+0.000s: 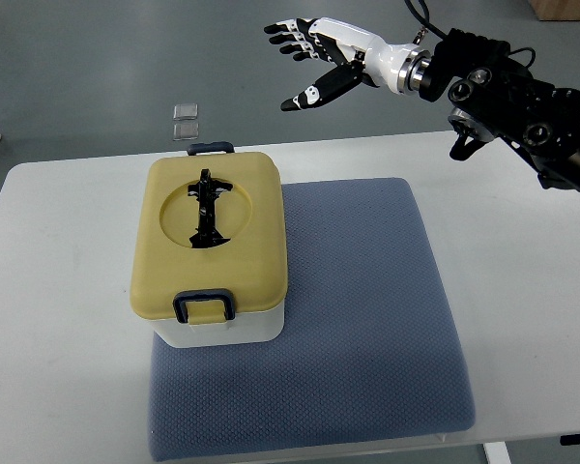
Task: Open white storage box with right hand
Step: 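Move the right hand over the yellow lid toward its black handle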
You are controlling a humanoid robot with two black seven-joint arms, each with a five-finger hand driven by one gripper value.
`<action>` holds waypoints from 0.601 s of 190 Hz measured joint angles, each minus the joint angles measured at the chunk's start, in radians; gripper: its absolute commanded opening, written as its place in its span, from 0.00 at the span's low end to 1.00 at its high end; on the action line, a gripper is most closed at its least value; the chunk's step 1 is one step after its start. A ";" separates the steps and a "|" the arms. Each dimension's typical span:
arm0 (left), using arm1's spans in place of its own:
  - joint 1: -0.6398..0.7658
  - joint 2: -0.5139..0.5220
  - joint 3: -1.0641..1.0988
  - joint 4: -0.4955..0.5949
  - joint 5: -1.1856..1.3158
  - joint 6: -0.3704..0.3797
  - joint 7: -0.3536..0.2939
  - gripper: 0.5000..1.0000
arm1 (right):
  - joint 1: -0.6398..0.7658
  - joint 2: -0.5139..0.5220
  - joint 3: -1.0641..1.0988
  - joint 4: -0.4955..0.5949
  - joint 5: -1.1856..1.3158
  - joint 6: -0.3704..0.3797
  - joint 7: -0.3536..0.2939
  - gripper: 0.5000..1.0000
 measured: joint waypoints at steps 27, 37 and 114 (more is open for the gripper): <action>0.000 0.000 0.000 0.000 0.000 0.000 0.000 1.00 | 0.091 -0.007 -0.064 0.060 -0.133 0.053 0.035 0.86; 0.000 0.000 0.000 0.000 0.000 0.000 0.000 1.00 | 0.122 -0.007 -0.086 0.089 -0.198 0.060 0.052 0.86; 0.000 0.000 0.000 0.000 0.000 0.000 0.000 1.00 | 0.292 0.018 -0.185 0.260 -0.629 0.107 0.125 0.86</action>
